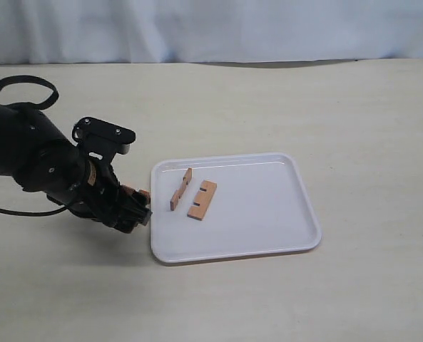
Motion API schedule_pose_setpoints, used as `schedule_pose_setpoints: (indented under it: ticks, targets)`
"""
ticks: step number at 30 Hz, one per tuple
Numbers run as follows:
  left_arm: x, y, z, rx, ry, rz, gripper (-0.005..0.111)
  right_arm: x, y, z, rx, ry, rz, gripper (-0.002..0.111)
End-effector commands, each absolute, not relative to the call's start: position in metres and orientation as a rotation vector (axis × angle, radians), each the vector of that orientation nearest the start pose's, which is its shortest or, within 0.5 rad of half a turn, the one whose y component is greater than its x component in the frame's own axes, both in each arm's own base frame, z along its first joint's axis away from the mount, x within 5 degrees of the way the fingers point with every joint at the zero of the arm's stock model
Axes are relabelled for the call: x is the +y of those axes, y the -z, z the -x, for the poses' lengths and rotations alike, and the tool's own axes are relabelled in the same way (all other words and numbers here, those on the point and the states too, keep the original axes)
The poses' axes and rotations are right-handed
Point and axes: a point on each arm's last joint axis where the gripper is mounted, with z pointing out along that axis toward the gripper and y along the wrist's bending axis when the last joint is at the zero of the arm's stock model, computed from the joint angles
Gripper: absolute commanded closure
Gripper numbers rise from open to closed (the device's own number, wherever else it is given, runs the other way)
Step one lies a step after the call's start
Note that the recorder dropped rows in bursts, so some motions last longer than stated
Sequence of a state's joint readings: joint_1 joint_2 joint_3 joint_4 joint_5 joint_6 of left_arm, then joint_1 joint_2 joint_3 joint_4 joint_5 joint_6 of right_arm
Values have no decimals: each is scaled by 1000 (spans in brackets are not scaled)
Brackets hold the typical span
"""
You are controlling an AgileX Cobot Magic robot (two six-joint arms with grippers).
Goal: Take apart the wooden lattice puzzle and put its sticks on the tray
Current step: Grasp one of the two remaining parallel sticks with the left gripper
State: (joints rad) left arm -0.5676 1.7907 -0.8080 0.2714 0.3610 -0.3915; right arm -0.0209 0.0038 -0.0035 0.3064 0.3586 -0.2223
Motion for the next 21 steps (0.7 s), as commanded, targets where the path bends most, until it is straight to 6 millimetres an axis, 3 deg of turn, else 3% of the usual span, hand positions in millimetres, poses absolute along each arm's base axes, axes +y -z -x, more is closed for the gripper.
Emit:
schedule_pose_setpoints:
  ticks: [1, 21]
  targets:
    - [-147, -118, -267, 2744, 41, -499, 24, 8, -183, -54, 1827, -123, -12, 104]
    - [-146, -119, -272, 2717, 93, -438, 25, 8, -183, -54, 1827, -123, -12, 104]
